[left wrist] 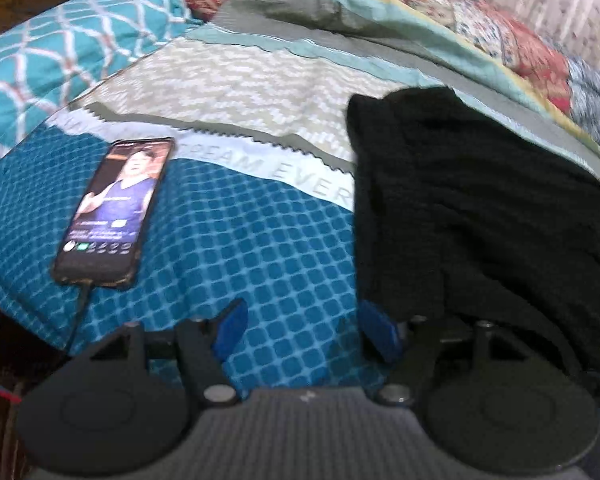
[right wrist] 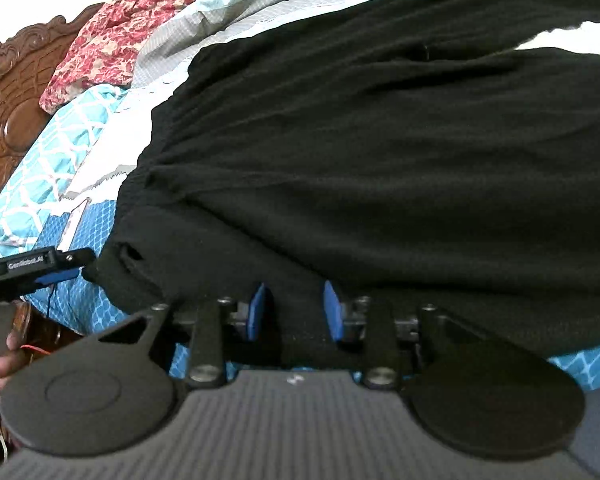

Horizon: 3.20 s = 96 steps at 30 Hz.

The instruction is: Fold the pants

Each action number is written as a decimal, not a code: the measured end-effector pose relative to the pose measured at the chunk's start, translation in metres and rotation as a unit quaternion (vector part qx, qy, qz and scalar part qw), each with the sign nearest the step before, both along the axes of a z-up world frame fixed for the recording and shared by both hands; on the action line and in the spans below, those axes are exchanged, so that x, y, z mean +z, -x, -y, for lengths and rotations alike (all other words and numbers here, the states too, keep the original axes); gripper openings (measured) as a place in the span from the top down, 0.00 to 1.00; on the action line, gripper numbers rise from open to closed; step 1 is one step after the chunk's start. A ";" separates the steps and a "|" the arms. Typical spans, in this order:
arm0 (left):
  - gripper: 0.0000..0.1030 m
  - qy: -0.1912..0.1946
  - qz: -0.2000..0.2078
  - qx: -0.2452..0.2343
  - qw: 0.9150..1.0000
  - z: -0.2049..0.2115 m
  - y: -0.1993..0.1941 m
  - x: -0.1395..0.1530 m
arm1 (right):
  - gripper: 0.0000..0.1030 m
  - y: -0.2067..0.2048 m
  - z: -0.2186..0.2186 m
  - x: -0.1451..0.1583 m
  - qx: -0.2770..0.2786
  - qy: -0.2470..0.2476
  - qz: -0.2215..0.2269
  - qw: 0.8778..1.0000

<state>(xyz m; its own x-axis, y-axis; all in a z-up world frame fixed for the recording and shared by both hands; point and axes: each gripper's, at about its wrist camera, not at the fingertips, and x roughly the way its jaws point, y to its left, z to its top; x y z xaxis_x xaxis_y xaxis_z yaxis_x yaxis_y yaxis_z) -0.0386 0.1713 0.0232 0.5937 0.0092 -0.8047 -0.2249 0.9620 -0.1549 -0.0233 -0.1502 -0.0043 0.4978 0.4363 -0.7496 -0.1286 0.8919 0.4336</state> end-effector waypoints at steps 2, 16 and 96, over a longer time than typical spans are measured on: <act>0.38 0.025 0.021 0.002 0.999 -0.003 0.006 0.009 | 0.66 0.003 0.003 0.002 0.000 -0.003 0.003 1.000; 0.41 0.095 0.057 -0.165 0.980 0.090 -0.040 0.024 | 0.65 0.021 0.030 0.023 0.001 -0.003 0.069 0.998; 0.88 -0.261 0.171 -0.284 0.907 0.139 0.044 0.046 | 0.93 0.050 0.464 0.036 -0.549 -0.099 0.053 0.828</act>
